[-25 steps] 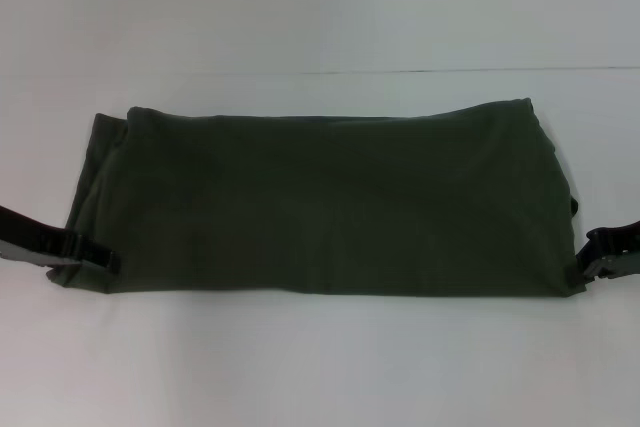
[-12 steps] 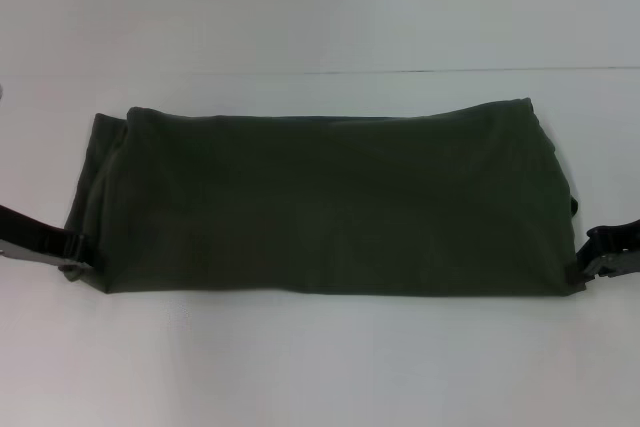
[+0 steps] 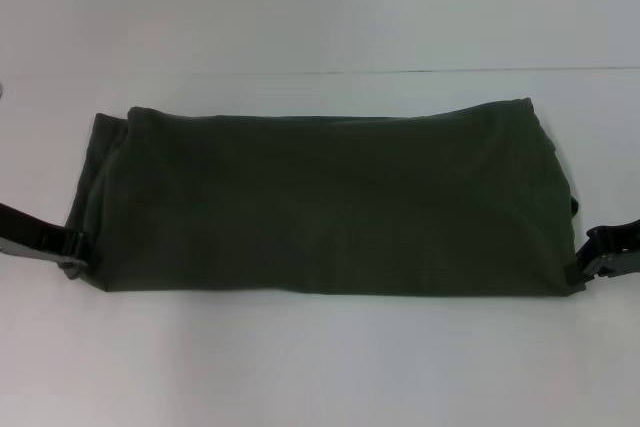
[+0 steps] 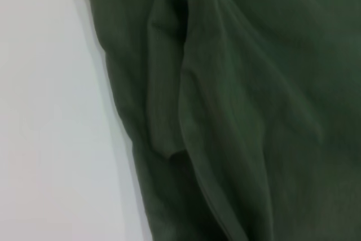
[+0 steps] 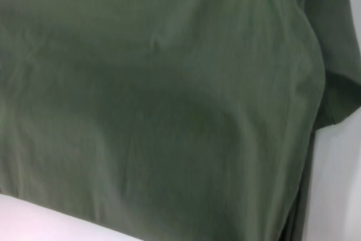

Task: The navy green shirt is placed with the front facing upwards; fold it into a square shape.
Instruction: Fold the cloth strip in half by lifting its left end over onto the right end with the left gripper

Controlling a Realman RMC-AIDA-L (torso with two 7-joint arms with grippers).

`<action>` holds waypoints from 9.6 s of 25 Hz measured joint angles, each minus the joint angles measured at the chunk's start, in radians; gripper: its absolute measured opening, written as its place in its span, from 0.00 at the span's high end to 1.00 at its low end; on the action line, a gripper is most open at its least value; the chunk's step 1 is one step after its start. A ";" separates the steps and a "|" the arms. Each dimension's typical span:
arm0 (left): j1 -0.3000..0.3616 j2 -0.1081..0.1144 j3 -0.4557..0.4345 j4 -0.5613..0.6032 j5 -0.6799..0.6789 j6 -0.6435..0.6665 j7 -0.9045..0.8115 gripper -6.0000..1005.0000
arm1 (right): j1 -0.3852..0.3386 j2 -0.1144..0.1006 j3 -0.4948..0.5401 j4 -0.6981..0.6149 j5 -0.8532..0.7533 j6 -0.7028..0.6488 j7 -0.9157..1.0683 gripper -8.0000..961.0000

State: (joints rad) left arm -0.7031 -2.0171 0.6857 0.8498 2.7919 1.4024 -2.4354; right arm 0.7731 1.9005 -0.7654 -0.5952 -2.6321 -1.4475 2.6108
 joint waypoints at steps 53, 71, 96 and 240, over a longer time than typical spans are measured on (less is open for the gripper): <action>-0.011 0.009 0.057 0.076 0.063 0.478 0.090 0.95 | 0.009 0.009 -0.114 -0.059 -0.089 -0.300 -0.049 0.95; -0.016 0.009 0.054 0.076 0.059 0.458 0.092 0.95 | 0.029 -0.007 -0.097 -0.068 -0.176 -0.372 -0.033 0.66; 0.005 0.033 0.051 0.117 0.066 0.495 -0.014 0.93 | -0.014 -0.032 0.166 -0.105 0.184 -0.298 -0.144 0.40; -0.036 0.093 -0.152 -0.155 0.062 0.151 -0.173 0.11 | -0.049 0.014 0.171 -0.066 0.386 -0.184 -0.198 0.40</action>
State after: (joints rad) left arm -0.7390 -1.9246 0.5340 0.6945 2.8535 1.5530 -2.6083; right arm 0.7237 1.9143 -0.5940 -0.6611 -2.2457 -1.6312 2.4129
